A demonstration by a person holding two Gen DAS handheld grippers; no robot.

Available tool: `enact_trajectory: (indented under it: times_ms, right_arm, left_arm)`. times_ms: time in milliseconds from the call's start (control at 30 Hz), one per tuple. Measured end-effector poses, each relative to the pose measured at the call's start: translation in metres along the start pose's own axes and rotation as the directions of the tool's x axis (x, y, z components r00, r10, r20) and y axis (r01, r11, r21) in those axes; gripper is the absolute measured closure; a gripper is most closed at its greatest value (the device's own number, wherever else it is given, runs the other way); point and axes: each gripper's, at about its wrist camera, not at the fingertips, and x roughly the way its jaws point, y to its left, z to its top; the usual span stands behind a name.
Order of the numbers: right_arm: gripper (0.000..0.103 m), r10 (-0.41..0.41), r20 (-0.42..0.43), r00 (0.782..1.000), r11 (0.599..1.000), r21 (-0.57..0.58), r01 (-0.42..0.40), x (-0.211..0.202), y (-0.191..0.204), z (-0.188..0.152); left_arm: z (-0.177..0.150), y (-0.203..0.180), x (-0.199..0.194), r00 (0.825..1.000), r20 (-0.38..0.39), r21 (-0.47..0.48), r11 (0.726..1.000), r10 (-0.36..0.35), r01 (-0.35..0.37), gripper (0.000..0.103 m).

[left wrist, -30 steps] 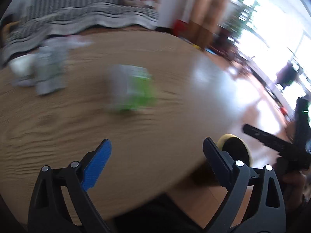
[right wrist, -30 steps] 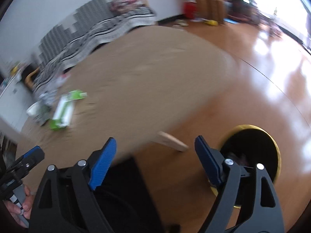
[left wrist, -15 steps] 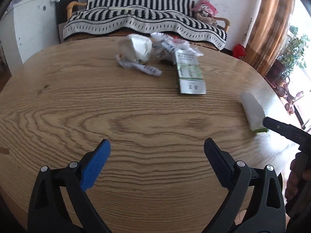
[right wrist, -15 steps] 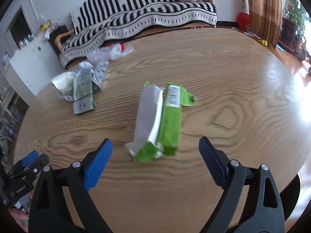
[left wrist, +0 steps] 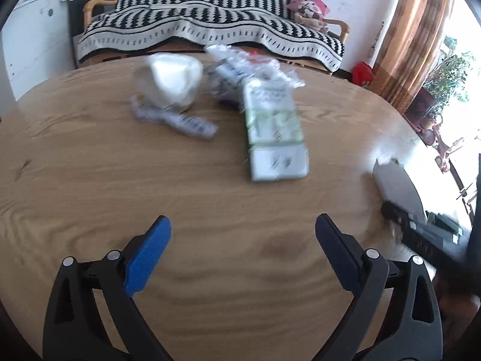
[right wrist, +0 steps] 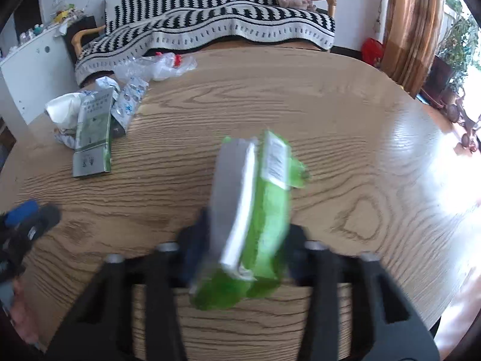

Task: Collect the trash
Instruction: 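Grasp the green snack bag with the right tool while the left tool grasps the white cigarette box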

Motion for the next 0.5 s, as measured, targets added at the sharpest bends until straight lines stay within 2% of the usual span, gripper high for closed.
enact_trajectory:
  times_ms: [100, 267, 500]
  right_arm:
    - [0.068, 0.016, -0.007, 1.000, 1.000, -0.010, -0.016, -0.001, -0.002, -0.001]
    - [0.068, 0.058, -0.015, 0.998, 0.998, -0.014, -0.059, -0.004, -0.005, -0.004]
    - [0.068, 0.083, -0.014, 0.996, 0.997, -0.002, -0.083, -0.008, -0.010, -0.007]
  left_arm:
    - [0.018, -0.019, 0.017, 1.000, -0.004, 0.029, 1.000, -0.004, 0.004, 0.009]
    - [0.042, -0.035, 0.046, 0.998, -0.022, 0.024, 0.998, 0.053, -0.053, 0.009]
    - [0.050, -0.042, 0.064, 0.995, -0.044, 0.010, 0.996, 0.092, -0.092, 0.010]
